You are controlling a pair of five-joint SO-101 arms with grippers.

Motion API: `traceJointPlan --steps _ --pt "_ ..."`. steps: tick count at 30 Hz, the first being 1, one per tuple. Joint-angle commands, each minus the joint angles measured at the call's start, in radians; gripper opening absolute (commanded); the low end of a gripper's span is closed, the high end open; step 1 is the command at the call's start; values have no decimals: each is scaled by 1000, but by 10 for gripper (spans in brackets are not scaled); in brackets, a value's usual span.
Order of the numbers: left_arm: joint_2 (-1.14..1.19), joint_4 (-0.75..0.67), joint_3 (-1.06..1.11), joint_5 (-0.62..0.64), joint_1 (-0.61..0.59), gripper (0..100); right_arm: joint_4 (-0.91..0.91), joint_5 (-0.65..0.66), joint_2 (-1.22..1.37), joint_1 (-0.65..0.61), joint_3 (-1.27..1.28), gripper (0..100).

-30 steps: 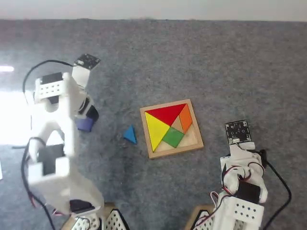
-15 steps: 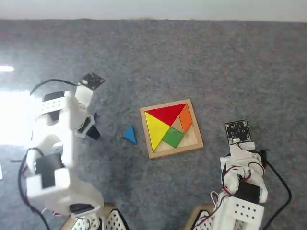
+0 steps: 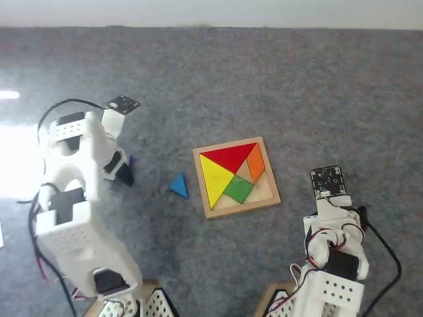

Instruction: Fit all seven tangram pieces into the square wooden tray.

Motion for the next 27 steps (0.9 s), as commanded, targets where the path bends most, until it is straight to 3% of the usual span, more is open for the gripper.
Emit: traceJointPlan --steps 1,5,8,11,23,27 --pt "5 12 -30 14 6 195 -24 14 -15 -8 -8 329" --pt "5 81 -44 21 18 114 -24 14 -15 -8 -8 329" --pt "5 180 -45 94 51 56 -24 14 -15 -8 -8 329" --pt "3 192 -56 144 74 17 -24 14 -15 -8 -8 329" --pt "-72 315 -206 164 75 13 -24 14 -15 -8 -8 329" --pt "-219 373 -196 181 184 13 -25 14 -15 -7 -9 329"
